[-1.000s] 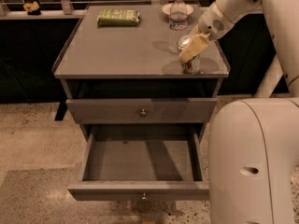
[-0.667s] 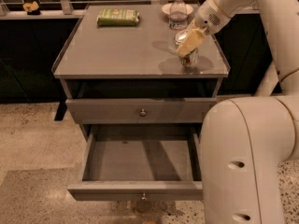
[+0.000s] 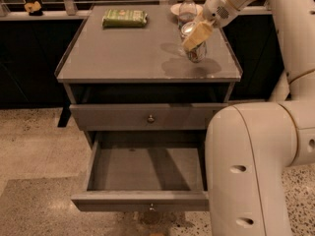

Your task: Pick 7up can from middle drawer and place on counter

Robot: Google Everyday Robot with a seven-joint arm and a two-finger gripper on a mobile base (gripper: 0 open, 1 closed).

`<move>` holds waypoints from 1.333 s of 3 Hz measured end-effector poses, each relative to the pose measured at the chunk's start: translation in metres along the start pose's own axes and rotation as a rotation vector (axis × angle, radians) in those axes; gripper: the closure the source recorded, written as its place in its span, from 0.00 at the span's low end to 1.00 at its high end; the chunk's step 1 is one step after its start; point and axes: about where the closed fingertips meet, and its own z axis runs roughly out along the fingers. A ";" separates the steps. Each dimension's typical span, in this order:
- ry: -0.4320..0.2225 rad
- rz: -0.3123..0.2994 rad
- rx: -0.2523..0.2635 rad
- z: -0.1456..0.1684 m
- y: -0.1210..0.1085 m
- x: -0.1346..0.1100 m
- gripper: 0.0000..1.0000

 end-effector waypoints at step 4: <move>-0.055 0.051 0.007 0.020 -0.021 0.028 0.81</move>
Offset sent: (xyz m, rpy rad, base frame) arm 0.0150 -0.0276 -0.0533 0.0746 0.0288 -0.0463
